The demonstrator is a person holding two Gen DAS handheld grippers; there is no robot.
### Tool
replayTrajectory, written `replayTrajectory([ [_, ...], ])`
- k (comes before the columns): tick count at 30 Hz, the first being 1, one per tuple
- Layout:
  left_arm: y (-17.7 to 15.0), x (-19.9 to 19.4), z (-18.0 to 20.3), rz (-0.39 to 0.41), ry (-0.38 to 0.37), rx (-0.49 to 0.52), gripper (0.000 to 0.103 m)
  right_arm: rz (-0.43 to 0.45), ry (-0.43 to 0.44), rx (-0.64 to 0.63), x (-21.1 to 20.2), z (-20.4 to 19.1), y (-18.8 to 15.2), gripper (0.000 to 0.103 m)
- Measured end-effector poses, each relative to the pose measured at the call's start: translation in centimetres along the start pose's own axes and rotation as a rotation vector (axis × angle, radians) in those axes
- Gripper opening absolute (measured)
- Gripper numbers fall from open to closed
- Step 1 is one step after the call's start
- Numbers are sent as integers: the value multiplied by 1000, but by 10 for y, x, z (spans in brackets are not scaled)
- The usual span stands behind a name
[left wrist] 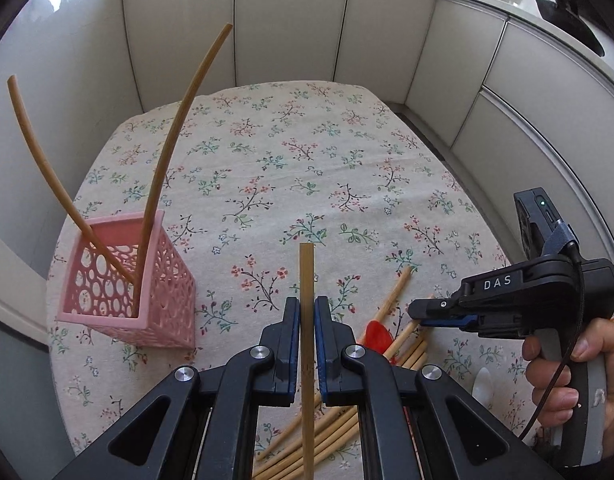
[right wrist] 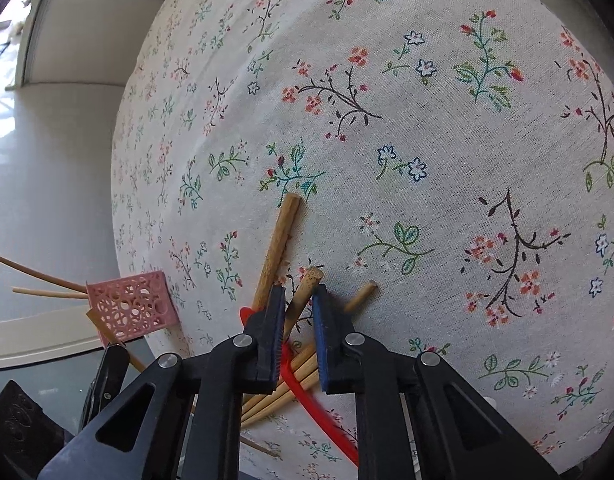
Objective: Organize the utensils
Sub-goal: 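Carry both held chopsticks upright over the pink basket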
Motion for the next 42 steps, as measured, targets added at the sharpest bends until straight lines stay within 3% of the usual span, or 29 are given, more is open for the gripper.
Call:
replayTrajectory([
  [12,7,-43,-16,113,4,-52,7,82,97,-105,-51,-30,-16,10],
  [19,17,-82,-36,235,16,-107,7,215,73,-278,-95,-65,-34,9],
  [27,32,-141,-58,429,37,-159,7,413,47,-480,-146,-110,-57,8],
  [35,40,-208,-81,721,111,-203,7,618,104,-616,-195,-155,-77,8],
  [39,43,-221,-88,839,138,-214,7,691,146,-653,-211,-173,-85,8],
  [42,44,-217,-89,882,179,-196,7,715,182,-673,-214,-185,-88,7],
])
Point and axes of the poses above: each gripper's, at about its wrist camera, not at the fingertips, and x roughly the way its jaws point, z to its right, y to its top, the point moved 6 cm from there along x, roughly the way its jaws point, and after that the axes turned 3 degrees about -x, right-handed, at the moved point
